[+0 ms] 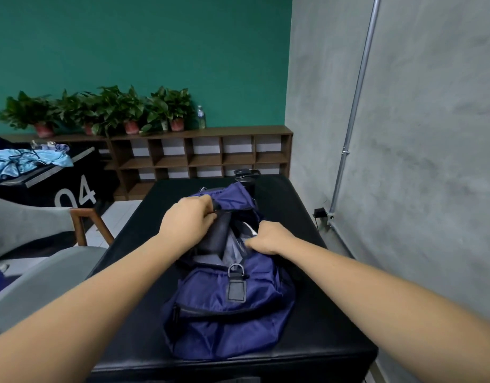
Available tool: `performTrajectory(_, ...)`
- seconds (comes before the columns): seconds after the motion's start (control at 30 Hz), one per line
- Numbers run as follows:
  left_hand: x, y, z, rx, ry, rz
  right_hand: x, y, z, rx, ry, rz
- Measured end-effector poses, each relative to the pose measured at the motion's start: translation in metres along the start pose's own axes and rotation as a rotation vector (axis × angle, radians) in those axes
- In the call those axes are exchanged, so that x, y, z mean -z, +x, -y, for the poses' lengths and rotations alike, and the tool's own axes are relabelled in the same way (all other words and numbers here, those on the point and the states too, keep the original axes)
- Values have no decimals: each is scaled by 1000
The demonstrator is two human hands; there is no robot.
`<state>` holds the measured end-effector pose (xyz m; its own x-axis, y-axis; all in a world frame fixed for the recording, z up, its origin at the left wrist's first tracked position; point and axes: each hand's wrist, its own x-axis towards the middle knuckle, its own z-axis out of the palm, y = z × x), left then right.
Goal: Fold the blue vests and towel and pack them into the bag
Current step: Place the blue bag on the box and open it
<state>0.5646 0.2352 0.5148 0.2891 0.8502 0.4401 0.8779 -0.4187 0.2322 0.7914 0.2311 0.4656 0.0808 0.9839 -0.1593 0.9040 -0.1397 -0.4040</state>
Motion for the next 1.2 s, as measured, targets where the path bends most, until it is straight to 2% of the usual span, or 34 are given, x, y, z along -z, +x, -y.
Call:
performTrajectory(0.23,28,0,5,187,-192,-115,42,4,-27,-52,152,-203)
performTrajectory(0.37,45,8,-16,193,-258,-127,67,-10,-28,-1,216,-191)
performTrajectory(0.5,56,9,-43,169,-270,-75,55,-35,-9,-19,126,-73)
performTrajectory(0.7,65,-6,-54,125,-244,-64,22,-43,38,43,-22,4)
performTrajectory(0.9,72,-20,-32,170,-256,-93,4,-61,51,77,-375,96)
performTrajectory(1.0,66,-24,-30,191,-287,-82,-13,-69,57,115,-429,81)
performTrajectory(1.13,62,-28,-37,168,-302,-103,-30,-74,61,183,-628,17)
performTrajectory(1.2,65,-30,-34,164,-308,-131,-23,-74,55,159,-650,-28)
